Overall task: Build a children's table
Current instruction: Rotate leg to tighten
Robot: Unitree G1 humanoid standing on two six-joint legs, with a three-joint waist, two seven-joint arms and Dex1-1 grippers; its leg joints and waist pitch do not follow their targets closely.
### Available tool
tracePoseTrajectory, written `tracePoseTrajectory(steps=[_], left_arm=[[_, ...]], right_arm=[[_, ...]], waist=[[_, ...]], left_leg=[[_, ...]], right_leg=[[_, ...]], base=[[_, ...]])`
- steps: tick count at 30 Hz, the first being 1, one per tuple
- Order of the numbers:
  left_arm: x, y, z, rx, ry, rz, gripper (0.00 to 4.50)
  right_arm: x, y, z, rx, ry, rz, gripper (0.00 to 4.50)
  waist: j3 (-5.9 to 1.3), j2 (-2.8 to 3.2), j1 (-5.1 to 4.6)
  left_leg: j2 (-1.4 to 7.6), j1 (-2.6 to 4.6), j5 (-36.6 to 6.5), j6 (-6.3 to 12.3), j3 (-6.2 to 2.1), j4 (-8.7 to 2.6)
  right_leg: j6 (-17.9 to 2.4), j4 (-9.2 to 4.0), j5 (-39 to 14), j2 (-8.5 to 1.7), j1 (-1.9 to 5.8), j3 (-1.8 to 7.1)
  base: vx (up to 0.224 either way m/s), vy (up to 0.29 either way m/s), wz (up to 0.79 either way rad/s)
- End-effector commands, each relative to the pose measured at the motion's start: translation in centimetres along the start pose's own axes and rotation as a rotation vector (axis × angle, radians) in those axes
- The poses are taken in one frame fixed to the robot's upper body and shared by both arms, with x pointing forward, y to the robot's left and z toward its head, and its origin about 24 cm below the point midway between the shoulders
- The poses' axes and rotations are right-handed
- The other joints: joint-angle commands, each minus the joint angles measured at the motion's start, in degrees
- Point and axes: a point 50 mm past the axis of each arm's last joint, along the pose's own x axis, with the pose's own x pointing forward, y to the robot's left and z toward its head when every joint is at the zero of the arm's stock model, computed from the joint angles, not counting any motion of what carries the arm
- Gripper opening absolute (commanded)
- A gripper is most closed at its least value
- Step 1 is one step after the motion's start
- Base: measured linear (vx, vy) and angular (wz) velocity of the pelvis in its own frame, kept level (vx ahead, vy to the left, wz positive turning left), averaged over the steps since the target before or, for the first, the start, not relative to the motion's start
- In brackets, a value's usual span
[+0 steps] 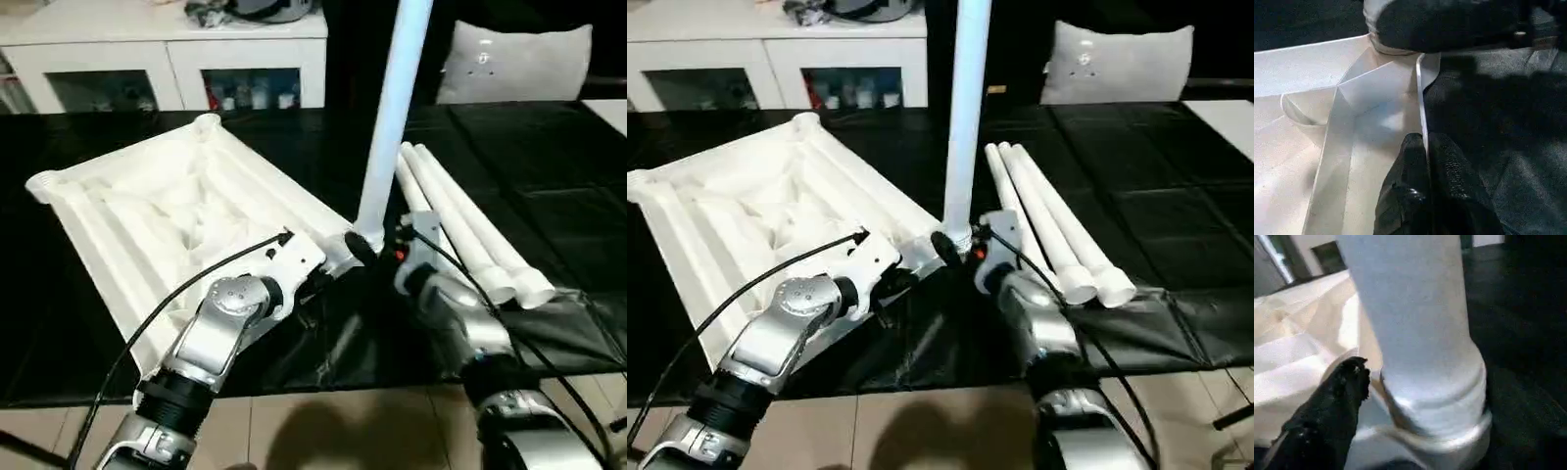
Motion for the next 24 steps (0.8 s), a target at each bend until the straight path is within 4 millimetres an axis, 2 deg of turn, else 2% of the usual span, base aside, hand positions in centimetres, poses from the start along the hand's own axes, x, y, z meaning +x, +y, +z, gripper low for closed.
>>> tracePoseTrajectory(steps=[1,2,3,6,7,8,12,14,16,20,24], left_arm=[[-0.1,0.0,-0.6,0.030,0.015,-0.046,0.00],[-0.3,0.1,-0.9,0.042,0.024,-0.059,0.00],[-0.6,0.1,-1.2,0.061,0.036,-0.084,0.00],[-1.3,0.2,-1.9,0.138,0.064,-0.166,0.00],[-1.5,0.2,-2.1,0.175,0.073,-0.190,0.00],[-1.5,0.2,-2.1,0.176,0.073,-0.190,0.00],[-2.7,0.4,-3.1,0.288,0.114,-0.329,0.00],[-2.7,0.4,-3.1,0.288,0.114,-0.329,0.00],[-3.4,0.5,-3.4,0.321,0.131,-0.398,0.00],[-4.4,0.9,-3.7,0.365,0.167,-0.520,0.00],[-4.9,0.8,-3.8,0.403,0.184,-0.597,0.00]], right_arm=[[-0.9,-0.2,0.3,-0.050,0.002,0.078,4.26],[-1.4,-0.5,0.6,-0.072,0.001,0.103,4.30],[-2.1,-1.0,1.0,-0.111,0.006,0.136,4.45],[-3.7,-2.0,2.0,-0.206,0.042,0.220,4.45],[-4.1,-2.3,2.2,-0.231,0.061,0.250,4.45],[-4.1,-2.3,2.2,-0.232,0.062,0.250,4.45],[-5.5,-2.3,3.2,-0.349,0.155,0.433,4.45],[-5.5,-2.3,3.2,-0.349,0.155,0.433,4.45],[-5.7,-2.0,3.5,-0.374,0.189,0.506,4.45],[-5.4,-1.4,3.6,-0.400,0.242,0.616,4.45],[-4.5,-0.9,3.2,-0.392,0.266,0.649,4.06]], waist=[[-2.78,-0.52,-0.07],[-2.82,-0.25,0.05],[-2.79,-0.24,0.01],[-2.77,-0.35,0.03],[-2.74,-0.09,0.06],[-2.75,-0.25,0.03],[-2.81,-0.17,0.11],[-2.82,-0.08,0.30],[-2.81,-0.25,0.55],[-2.83,-0.17,1.08],[-2.81,-0.28,1.17]], left_leg=[[2.76,-0.26,-8.4,4.45,-0.67,-3.28],[2.76,-0.28,-8.5,4.48,-0.77,-3.24],[2.82,-0.19,-9.4,4.52,-0.80,-3.31],[2.80,-0.41,-8.6,4.73,-0.81,-3.20],[2.78,-0.39,-8.9,4.83,-0.87,-3.23],[2.85,-0.35,-9.2,4.91,-0.86,-3.20],[2.88,-0.43,-8.5,5.65,-0.89,-3.05],[3.04,-0.23,-8.2,5.57,-0.73,-3.01],[3.03,-0.23,-8.8,5.40,-0.75,-3.04],[3.14,-0.03,-9.2,4.89,-0.65,-3.07],[3.23,0.09,-9.3,4.19,-0.63,-3.15]], right_leg=[[-12.0,-4.52,-6.0,-4.44,2.60,2.47],[-11.8,-4.44,-6.0,-4.42,2.69,2.45],[-11.6,-4.69,-7.0,-4.30,2.60,2.34],[-11.7,-4.57,-7.4,-4.36,2.65,2.34],[-11.7,-4.66,-7.8,-4.36,2.61,2.29],[-11.6,-4.68,-8.1,-4.37,2.63,2.31],[-12.5,-4.42,-5.7,-4.32,2.67,2.21],[-13.2,-4.23,-4.8,-4.31,2.52,2.24],[-13.4,-4.21,-5.2,-4.31,2.58,2.21],[-13.9,-3.89,-4.9,-4.27,2.40,2.23],[-14.3,-3.76,-5.2,-4.45,2.28,2.32]], base=[[0.000,0.000,0.00],[0.000,0.000,0.00],[0.000,0.000,0.00],[0.000,0.000,0.00],[0.000,0.000,0.00],[0.000,0.000,0.00],[0.000,0.000,0.00],[0.000,0.000,0.00],[0.000,0.000,0.00],[0.000,0.000,0.00],[0.000,0.000,0.00]])
